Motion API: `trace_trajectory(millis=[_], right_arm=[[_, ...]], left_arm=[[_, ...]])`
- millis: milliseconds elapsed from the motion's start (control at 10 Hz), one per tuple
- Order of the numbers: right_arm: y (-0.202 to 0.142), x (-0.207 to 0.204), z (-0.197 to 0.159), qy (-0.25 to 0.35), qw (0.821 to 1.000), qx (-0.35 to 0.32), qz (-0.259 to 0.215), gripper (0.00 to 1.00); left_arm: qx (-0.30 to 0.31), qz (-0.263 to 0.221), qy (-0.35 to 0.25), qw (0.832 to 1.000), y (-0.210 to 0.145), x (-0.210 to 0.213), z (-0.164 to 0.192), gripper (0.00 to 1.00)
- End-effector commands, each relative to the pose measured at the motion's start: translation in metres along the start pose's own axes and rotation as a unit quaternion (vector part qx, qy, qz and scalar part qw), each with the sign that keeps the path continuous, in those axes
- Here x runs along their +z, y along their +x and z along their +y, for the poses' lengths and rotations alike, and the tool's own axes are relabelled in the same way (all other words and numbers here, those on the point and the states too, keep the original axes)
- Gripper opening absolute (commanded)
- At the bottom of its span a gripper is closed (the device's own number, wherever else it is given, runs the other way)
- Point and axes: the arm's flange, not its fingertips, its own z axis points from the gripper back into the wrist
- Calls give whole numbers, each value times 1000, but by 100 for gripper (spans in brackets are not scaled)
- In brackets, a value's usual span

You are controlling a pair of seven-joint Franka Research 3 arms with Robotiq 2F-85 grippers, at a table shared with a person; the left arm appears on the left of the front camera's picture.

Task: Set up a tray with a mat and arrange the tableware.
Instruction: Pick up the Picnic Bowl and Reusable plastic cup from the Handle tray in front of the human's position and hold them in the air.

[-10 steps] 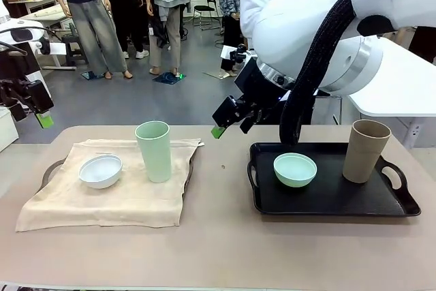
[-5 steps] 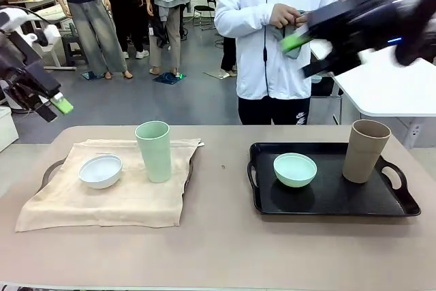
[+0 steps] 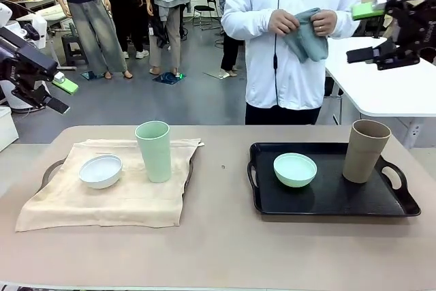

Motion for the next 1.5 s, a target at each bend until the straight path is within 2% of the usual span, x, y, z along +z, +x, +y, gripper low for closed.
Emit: trace_trajectory(millis=[0, 100, 300, 400, 500, 600, 700, 1400], right_arm=[[4, 18, -39, 25, 997, -74, 15, 100], [5, 32, -80, 56, 987, -145, 39, 100], [-7, 59, -124, 99, 966, -237, 17, 100], [-18, 78, -142, 69, 956, -285, 25, 100], [-26, 97, -155, 38, 953, -299, 18, 100], [-32, 102, -152, -4, 964, -263, 20, 100], [-28, 83, -162, 71, 959, -275, 13, 100], [-28, 83, -162, 71, 959, -275, 13, 100]], left_arm=[[29, -51, -65, 996, -5, 2, 3, 91], [66, -63, -102, 991, -10, -6, 22, 91], [123, -45, -160, 978, -14, -25, 55, 91], [150, -45, -170, 973, -13, -33, 64, 91], [166, -43, -184, 968, -13, -42, 70, 91], [140, -24, -174, 975, -12, -48, 70, 91], [146, -40, -165, 975, -20, -41, 73, 91], [146, -40, -165, 975, -20, -41, 73, 91]])
